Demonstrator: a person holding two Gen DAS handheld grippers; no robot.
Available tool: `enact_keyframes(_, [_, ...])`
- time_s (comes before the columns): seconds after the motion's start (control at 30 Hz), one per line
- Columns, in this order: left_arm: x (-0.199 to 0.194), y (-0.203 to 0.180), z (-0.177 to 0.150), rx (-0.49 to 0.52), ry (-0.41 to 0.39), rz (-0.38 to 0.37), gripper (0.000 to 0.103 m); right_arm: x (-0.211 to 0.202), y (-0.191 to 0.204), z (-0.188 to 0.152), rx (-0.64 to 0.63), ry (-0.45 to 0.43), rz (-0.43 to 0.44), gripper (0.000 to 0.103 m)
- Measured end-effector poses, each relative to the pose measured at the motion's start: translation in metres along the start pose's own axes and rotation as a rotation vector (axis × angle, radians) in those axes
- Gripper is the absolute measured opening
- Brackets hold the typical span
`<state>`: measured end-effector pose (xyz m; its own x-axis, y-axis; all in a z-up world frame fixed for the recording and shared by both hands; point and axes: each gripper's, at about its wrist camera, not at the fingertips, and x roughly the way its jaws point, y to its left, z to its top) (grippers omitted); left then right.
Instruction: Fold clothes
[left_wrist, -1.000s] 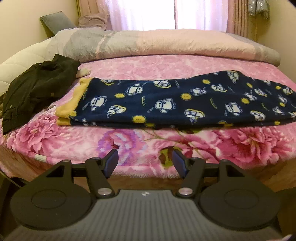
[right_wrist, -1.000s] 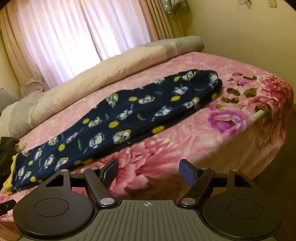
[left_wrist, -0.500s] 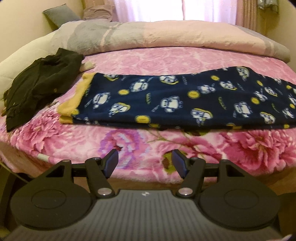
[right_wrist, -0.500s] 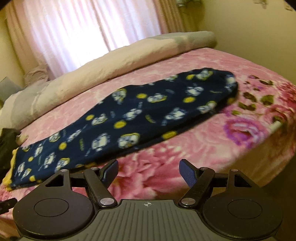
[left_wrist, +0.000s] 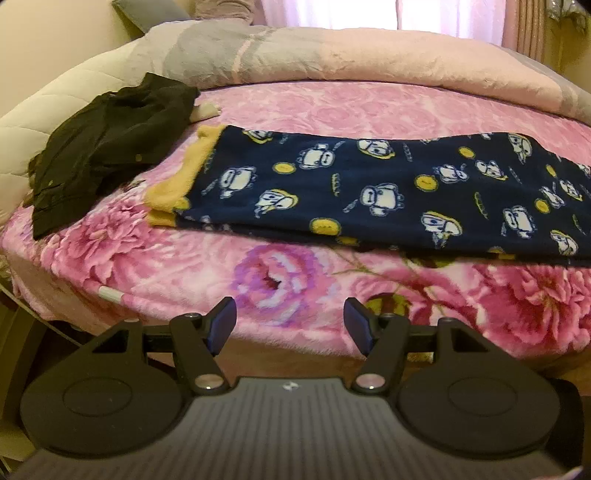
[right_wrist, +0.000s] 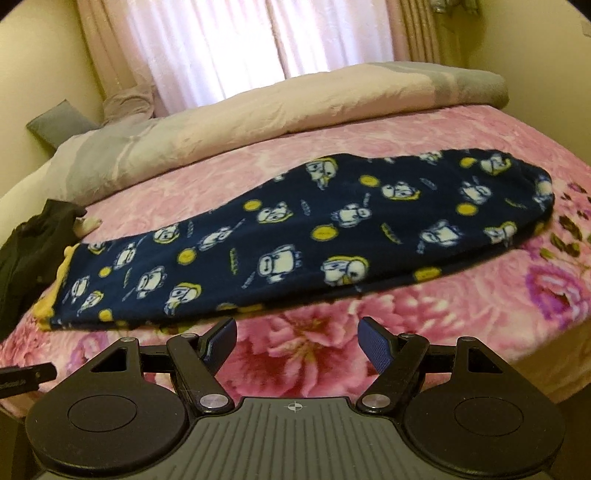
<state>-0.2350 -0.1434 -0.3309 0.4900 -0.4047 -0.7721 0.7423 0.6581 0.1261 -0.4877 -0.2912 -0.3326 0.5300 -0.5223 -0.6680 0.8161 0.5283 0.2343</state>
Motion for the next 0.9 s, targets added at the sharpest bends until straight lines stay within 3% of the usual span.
enact_keyframes(0.2, [0.020,0.007,0.017,-0.017,0.013,-0.054,0.061,0.010,0.004,0.010,-0.008,0.006,-0.034,0.075])
enact_keyframes(0.37, [0.061,0.036,0.028,-0.162,0.067,-0.152,0.061,0.033,-0.001,0.011,0.022,0.039,-0.086,0.075])
enact_keyframes(0.63, [0.122,0.121,0.024,-0.579,0.096,-0.262,0.061,0.075,-0.025,0.009,0.149,0.104,-0.057,0.075])
enact_keyframes(0.9, [0.173,0.199,0.013,-1.034,-0.025,-0.268,0.057,0.101,-0.046,0.019,0.245,0.128,-0.106,0.075])
